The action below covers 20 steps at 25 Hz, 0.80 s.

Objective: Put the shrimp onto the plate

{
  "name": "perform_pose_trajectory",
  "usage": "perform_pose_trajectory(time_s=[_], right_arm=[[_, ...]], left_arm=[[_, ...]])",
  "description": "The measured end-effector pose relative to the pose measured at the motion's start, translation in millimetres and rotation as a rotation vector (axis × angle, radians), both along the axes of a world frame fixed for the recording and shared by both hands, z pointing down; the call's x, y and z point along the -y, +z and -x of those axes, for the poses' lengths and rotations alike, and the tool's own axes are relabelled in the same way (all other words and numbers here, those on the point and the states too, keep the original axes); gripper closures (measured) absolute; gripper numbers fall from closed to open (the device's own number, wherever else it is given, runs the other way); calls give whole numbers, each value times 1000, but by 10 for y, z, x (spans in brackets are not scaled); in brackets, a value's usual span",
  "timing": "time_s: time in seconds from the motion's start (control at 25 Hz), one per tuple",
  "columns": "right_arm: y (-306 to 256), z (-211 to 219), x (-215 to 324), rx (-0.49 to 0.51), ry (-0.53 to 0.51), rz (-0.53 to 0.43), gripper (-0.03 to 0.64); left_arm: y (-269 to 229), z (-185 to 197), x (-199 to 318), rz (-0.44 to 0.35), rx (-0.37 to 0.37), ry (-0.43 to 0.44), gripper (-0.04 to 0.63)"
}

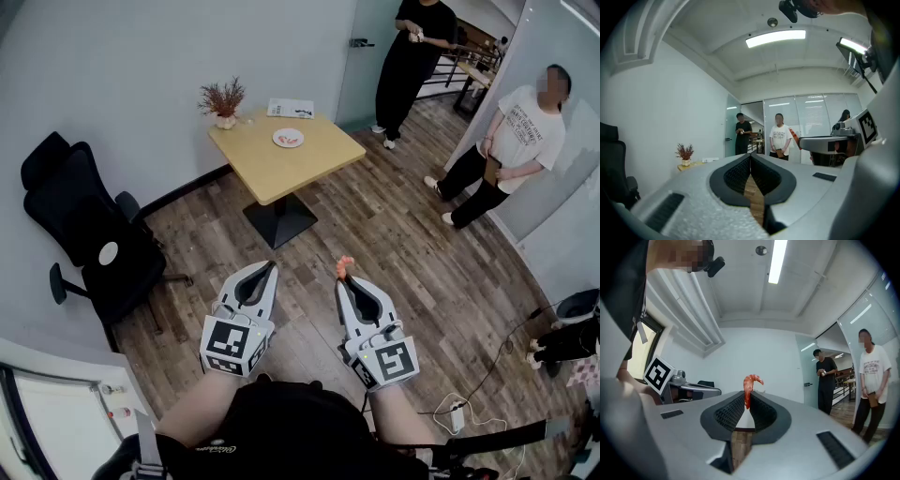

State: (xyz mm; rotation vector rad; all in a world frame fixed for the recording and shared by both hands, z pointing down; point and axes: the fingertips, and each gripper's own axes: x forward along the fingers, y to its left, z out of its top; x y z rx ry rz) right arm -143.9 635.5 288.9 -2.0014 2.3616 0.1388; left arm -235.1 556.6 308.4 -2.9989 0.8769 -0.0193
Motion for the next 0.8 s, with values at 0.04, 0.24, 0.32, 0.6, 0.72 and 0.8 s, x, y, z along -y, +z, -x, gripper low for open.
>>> perform_pose_trajectory(time_s=[0.04, 0.24, 0.32, 0.6, 0.72, 0.8], right_arm=[[-4, -14, 6, -4, -2, -1, 580], [-38, -32, 39, 13, -9, -19, 580], [-60, -27, 48, 23, -15, -39, 581], [-62, -129, 15, 59, -28, -40, 581], [8, -234, -10, 43, -13, -14, 581], [2, -295, -31, 40, -19, -21, 581]], left_arm=[[-10, -19, 5, 3, -1, 0, 591], [5, -57, 27, 0, 0, 1, 591], [14, -68, 31, 0, 0, 2, 591], [21, -168, 22, -3, 6, 2, 591], [25, -240, 3, -2, 9, 0, 591], [27, -312, -22, 2, 11, 0, 591]])
